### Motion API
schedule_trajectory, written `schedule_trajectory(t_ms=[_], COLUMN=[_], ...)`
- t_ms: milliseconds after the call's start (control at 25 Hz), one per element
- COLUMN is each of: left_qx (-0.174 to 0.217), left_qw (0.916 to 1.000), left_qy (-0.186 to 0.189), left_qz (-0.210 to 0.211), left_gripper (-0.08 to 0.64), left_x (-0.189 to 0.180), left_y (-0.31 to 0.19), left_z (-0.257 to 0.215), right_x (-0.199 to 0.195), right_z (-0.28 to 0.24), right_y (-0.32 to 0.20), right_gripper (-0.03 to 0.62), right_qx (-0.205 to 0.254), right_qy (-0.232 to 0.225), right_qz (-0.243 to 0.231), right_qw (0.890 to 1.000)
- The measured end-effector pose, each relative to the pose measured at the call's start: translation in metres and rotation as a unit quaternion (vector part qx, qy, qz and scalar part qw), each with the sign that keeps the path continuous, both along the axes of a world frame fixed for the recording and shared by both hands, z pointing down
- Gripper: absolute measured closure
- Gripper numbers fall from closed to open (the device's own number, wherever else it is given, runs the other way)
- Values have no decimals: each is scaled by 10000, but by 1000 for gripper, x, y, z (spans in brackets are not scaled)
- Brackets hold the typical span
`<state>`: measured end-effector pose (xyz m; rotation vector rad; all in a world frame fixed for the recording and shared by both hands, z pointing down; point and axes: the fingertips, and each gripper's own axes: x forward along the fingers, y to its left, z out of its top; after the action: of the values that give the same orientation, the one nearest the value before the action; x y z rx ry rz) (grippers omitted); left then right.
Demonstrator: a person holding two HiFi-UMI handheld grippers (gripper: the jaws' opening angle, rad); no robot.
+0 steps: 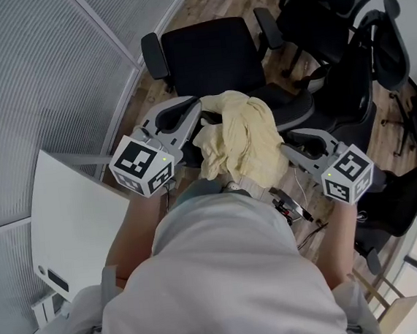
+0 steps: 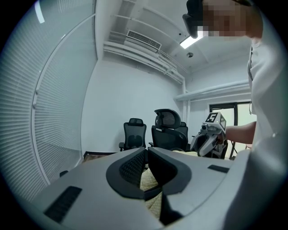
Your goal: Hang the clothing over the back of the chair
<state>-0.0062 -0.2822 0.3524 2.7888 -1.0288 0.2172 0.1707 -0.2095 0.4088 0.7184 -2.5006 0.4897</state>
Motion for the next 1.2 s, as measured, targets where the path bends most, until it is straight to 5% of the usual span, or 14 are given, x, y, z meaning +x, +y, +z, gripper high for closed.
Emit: schedule_trajectory(t_ms=[320, 640, 920, 1200], left_qx=[59, 85, 192, 246], left_qw=[9998, 9998, 9995, 9992], left_qy=[20, 80, 137, 166], left_qz=[-175, -149, -190, -258], left_gripper=[546, 546, 546, 546], left_x=[-6, -4, -5, -11], left_y=[-7, -11, -13, -8], left_z=[-3, -6, -15, -21], right_x=[2, 10, 17, 29], right_z=[-10, -38, -75, -98], right_y=[-5, -20, -44, -50], right_gripper=[465, 493, 569, 571], right_qx=[197, 503, 1128, 1629], right_qy=[73, -404, -1157, -1294], right_qz=[-2, 400, 1103, 1544], right_qw=[9998, 9971, 9807, 9659])
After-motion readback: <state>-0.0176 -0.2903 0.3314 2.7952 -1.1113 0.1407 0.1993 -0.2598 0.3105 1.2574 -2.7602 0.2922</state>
